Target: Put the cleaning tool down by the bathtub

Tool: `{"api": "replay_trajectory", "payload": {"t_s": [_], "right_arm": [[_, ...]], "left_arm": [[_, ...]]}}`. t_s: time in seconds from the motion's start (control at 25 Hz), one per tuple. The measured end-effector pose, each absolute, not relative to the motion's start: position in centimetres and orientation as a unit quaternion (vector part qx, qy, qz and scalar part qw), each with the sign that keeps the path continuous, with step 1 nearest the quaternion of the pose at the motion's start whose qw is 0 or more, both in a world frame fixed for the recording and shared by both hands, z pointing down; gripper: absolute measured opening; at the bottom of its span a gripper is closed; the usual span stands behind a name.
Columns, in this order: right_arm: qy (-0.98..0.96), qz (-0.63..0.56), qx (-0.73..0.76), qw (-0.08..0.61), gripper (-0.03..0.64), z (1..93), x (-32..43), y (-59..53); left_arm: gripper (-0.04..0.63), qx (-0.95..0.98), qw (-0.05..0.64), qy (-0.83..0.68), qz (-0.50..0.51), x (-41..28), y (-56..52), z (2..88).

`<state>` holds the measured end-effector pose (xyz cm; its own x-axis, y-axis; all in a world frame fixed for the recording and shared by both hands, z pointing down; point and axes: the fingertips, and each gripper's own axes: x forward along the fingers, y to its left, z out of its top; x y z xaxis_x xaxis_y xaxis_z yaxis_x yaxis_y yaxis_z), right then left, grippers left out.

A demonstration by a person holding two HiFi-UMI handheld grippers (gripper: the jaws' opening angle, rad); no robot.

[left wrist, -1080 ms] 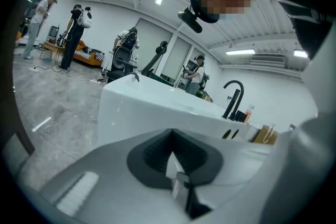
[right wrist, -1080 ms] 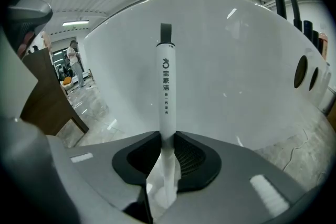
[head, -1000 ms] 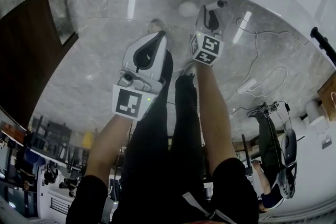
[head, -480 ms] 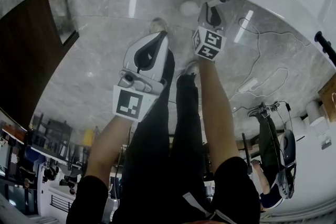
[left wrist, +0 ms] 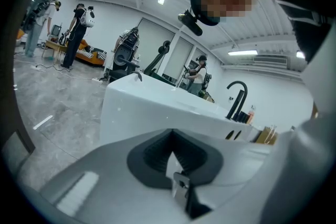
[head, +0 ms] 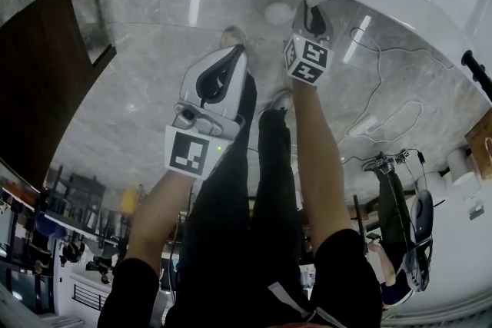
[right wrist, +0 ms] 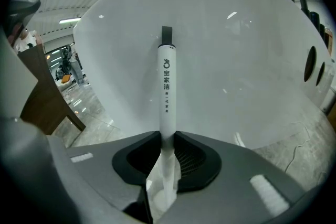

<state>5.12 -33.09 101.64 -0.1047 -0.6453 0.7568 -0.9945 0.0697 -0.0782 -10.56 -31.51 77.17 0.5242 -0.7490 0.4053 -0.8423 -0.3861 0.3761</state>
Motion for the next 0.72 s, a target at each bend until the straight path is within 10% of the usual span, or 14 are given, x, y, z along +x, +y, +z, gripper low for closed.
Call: {"api": "replay_trajectory", "payload": {"t_s": [0.72], "right_arm": [[-0.672,0.312,0.609,0.282,0.084,102.0,4.8,-34.2]], "left_arm": [[0.008,0.825,0.283,-0.482,0.085,-11.3,-31.6,77.4]]}}
